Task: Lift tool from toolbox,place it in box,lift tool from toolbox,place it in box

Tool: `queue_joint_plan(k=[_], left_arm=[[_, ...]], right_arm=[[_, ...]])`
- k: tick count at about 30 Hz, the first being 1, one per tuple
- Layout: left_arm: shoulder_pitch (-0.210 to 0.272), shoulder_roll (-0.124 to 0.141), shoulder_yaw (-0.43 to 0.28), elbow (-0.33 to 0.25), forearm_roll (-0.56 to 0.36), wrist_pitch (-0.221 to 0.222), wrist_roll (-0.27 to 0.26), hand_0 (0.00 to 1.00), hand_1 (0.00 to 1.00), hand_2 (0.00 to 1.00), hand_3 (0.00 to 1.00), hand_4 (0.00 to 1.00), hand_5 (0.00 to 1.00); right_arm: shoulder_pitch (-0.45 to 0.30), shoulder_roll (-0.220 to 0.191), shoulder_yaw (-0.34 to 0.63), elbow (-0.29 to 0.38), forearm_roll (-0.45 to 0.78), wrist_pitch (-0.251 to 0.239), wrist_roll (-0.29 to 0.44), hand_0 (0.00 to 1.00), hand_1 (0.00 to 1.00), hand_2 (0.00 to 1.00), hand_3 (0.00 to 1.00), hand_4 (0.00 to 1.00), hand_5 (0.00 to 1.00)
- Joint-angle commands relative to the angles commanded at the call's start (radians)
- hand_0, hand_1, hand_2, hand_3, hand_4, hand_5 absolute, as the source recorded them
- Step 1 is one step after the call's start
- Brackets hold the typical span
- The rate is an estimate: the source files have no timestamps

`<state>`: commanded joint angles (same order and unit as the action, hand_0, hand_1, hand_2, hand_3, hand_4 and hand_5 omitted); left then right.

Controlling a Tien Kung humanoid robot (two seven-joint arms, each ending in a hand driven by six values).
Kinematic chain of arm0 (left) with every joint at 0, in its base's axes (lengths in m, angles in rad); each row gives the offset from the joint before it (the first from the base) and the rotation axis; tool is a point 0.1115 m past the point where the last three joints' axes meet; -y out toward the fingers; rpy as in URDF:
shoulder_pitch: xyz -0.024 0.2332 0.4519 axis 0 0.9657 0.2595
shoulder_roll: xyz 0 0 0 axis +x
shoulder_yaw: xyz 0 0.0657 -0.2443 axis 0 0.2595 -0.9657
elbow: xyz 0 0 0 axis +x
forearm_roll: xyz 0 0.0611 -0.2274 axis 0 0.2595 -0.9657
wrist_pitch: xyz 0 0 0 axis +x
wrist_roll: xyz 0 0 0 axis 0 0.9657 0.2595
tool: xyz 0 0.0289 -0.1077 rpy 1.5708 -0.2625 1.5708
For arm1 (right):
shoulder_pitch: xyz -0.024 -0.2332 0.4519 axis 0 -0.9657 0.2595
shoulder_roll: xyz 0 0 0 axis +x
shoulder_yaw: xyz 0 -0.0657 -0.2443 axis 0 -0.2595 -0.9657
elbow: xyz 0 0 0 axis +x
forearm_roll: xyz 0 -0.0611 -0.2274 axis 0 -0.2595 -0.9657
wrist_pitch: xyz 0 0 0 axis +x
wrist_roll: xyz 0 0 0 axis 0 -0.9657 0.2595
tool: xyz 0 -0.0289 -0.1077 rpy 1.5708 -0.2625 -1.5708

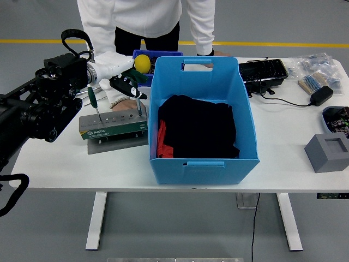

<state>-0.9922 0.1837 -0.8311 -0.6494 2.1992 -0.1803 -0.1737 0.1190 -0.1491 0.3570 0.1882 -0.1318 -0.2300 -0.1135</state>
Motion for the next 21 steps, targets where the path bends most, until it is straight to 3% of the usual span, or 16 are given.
queue_joint_plan(k=[2,13,19,21], left_arm=[[0.0,0.002,0.002,0.0,-0.013,-0.002,0.004,0.097,0.004,0.058,0.091,0.998,0.771],[0.004,0.006,0.007,-0.012,-0.041,0.009,0.001,0.104,0.002,0.02,0.058,0.998,0.779],[0.005,0.011,0.0,-0.023,-0.055,0.037,-0.018,0.097,0.002,0.009,0.037,0.998,0.792],[0.004,0.014,-0.003,-0.028,-0.06,0.053,-0.026,0.092,0.002,0.003,0.017,0.998,0.748]], right_arm=[[0.0,0.0,0.0,0.0,0.001,0.0,0.001,0.649,0.64,0.714,0.579,0.818,0.682],[0.002,-0.001,0.0,-0.001,0.004,-0.003,0.004,0.649,0.64,0.714,0.579,0.818,0.682],[0.002,0.0,0.003,-0.001,0.0,-0.003,0.003,0.649,0.639,0.714,0.578,0.818,0.681],[0.001,0.0,0.004,-0.001,0.0,-0.003,0.002,0.648,0.639,0.714,0.578,0.818,0.681]])
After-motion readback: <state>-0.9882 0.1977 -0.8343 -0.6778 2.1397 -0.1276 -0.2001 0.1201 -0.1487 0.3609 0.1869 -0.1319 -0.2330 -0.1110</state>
